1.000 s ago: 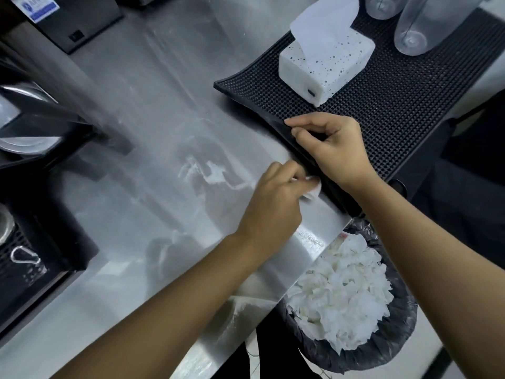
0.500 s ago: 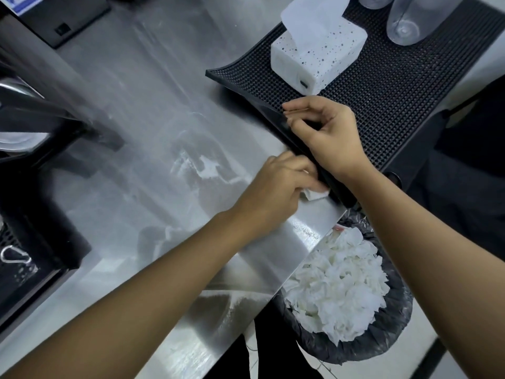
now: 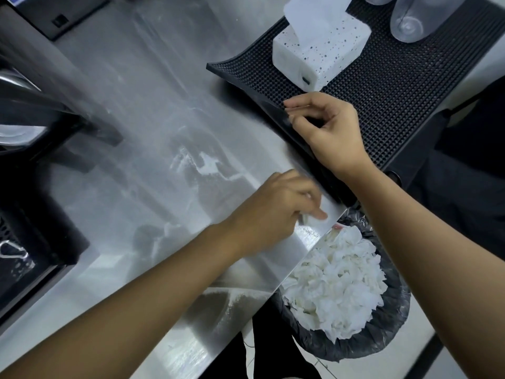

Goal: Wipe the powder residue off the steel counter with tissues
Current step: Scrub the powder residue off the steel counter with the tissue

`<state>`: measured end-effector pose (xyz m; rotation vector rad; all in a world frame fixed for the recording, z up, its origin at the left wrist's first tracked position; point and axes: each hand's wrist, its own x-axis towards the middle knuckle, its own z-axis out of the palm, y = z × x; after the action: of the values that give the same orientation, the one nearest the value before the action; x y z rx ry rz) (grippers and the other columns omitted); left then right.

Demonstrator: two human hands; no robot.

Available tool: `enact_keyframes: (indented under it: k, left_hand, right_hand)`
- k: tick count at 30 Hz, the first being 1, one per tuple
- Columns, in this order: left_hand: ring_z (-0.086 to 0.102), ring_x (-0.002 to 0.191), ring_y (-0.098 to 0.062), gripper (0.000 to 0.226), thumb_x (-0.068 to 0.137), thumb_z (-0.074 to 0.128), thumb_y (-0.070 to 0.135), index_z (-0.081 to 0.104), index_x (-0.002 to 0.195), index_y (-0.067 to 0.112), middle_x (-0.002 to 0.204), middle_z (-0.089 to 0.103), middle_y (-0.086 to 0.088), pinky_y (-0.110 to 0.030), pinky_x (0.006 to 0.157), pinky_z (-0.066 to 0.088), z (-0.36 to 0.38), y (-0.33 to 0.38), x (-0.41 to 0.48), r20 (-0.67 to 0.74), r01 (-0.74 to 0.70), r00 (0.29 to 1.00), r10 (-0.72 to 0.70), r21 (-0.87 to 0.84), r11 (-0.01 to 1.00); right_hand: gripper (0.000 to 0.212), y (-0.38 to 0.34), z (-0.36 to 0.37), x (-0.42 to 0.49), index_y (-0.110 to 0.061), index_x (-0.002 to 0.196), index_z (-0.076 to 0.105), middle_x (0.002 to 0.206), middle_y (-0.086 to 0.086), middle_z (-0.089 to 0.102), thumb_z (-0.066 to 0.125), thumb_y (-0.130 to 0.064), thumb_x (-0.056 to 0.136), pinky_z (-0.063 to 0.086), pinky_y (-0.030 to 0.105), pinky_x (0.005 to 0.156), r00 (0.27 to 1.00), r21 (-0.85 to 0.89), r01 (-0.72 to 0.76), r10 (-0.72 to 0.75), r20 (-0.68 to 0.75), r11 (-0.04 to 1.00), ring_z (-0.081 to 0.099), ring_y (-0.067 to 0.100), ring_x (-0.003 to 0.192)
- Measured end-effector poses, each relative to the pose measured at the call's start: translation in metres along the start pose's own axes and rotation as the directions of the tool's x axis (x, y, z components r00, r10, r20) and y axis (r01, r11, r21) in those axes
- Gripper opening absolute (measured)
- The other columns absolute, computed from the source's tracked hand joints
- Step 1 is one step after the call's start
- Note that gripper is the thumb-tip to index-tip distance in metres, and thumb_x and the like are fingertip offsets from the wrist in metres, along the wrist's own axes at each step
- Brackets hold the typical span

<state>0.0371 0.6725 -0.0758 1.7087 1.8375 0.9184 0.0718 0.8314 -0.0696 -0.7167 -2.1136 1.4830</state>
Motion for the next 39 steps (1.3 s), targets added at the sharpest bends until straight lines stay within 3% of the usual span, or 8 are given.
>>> enact_keyframes:
  k: [7, 11, 17, 26, 30, 33, 36, 39]
  left_hand:
    - [0.055, 0.09, -0.006, 0.049, 0.074, 0.048, -0.019, 0.078, 0.089, 0.018, 0.094, 0.066, 0.006, -0.023, 0.078, 0.043, -0.027, 0.007, -0.059, -0.13, 0.231, 0.955, -0.267, -0.239, 0.943]
    - [0.06, 0.08, -0.004, 0.045, 0.083, 0.056, -0.014, 0.073, 0.087, 0.028, 0.094, 0.065, 0.003, -0.012, 0.069, 0.042, -0.086, -0.023, -0.036, -0.56, 0.379, 0.658, -0.504, -0.331, 0.864]
    - [0.063, 0.083, -0.013, 0.021, 0.084, 0.063, 0.007, 0.076, 0.092, 0.021, 0.098, 0.067, -0.005, -0.007, 0.073, 0.041, -0.142, -0.128, 0.002, -0.721, 0.617, 0.445, -0.532, -0.184, 0.765]
    - [0.056, 0.092, -0.023, 0.04, 0.076, 0.045, -0.012, 0.075, 0.094, 0.008, 0.094, 0.064, -0.007, -0.015, 0.085, 0.039, -0.093, -0.089, -0.016, -0.663, 0.492, 0.683, -0.306, 0.109, 0.864]
    - [0.058, 0.083, -0.012, 0.036, 0.08, 0.054, -0.015, 0.076, 0.091, 0.011, 0.091, 0.065, -0.004, -0.013, 0.077, 0.044, -0.088, -0.059, -0.031, -0.443, 0.41, 0.81, -0.384, -0.039, 0.911]
    - [0.06, 0.075, -0.009, 0.028, 0.083, 0.061, -0.007, 0.074, 0.094, 0.016, 0.091, 0.068, -0.006, -0.019, 0.068, 0.049, -0.124, -0.077, -0.027, -0.536, 0.484, 0.642, -0.549, -0.272, 0.832]
    - [0.061, 0.086, -0.013, 0.023, 0.085, 0.061, 0.004, 0.075, 0.098, 0.018, 0.1, 0.068, -0.005, -0.013, 0.079, 0.045, -0.156, -0.113, -0.035, -0.739, 0.66, 0.41, -0.535, -0.164, 0.733]
    - [0.061, 0.088, -0.021, 0.034, 0.081, 0.054, -0.007, 0.075, 0.098, 0.013, 0.099, 0.064, -0.01, -0.002, 0.076, 0.036, -0.143, -0.121, -0.04, -0.759, 0.707, 0.424, -0.494, -0.063, 0.704]
  right_hand:
    - [0.028, 0.007, 0.012, -0.007, -0.02, 0.11, 0.071, 0.105, -0.01, 0.067, 0.073, -0.025, 0.082, 0.043, 0.034, 0.101, 0.971, -0.309, 0.231, -0.197, 0.137, 0.922, 0.058, 0.012, 0.108]
    - [0.032, 0.003, 0.031, 0.006, -0.018, 0.114, 0.068, 0.117, 0.0, 0.064, 0.065, -0.033, 0.086, 0.036, 0.043, 0.108, 0.953, -0.368, 0.296, -0.244, 0.18, 0.882, 0.054, 0.022, 0.114]
    - [0.036, -0.004, 0.051, 0.018, -0.016, 0.128, 0.059, 0.139, 0.002, 0.053, 0.046, -0.025, 0.096, 0.007, 0.043, 0.12, 0.925, -0.524, 0.353, -0.207, 0.318, 0.775, 0.038, 0.021, 0.139]
    - [0.032, -0.007, 0.052, 0.018, -0.02, 0.124, 0.061, 0.136, -0.004, 0.055, 0.047, -0.024, 0.095, 0.014, 0.044, 0.12, 0.937, -0.562, 0.336, -0.207, 0.283, 0.756, 0.04, 0.017, 0.137]
    - [0.032, -0.007, 0.053, 0.017, -0.02, 0.122, 0.062, 0.134, -0.005, 0.056, 0.048, -0.024, 0.094, 0.014, 0.042, 0.12, 0.937, -0.559, 0.339, -0.221, 0.27, 0.757, 0.041, 0.015, 0.135]
    - [0.033, -0.007, 0.054, 0.017, -0.02, 0.122, 0.062, 0.134, -0.006, 0.055, 0.046, -0.025, 0.094, 0.01, 0.038, 0.119, 0.939, -0.559, 0.333, -0.214, 0.269, 0.759, 0.04, 0.013, 0.135]
    - [0.033, -0.008, 0.054, 0.018, -0.021, 0.122, 0.062, 0.134, -0.007, 0.055, 0.046, -0.026, 0.093, 0.012, 0.038, 0.119, 0.94, -0.569, 0.332, -0.216, 0.263, 0.752, 0.041, 0.012, 0.135]
    - [0.032, -0.008, 0.054, 0.017, -0.022, 0.122, 0.062, 0.134, -0.008, 0.055, 0.047, -0.026, 0.093, 0.013, 0.039, 0.119, 0.94, -0.573, 0.332, -0.215, 0.264, 0.75, 0.041, 0.012, 0.134]
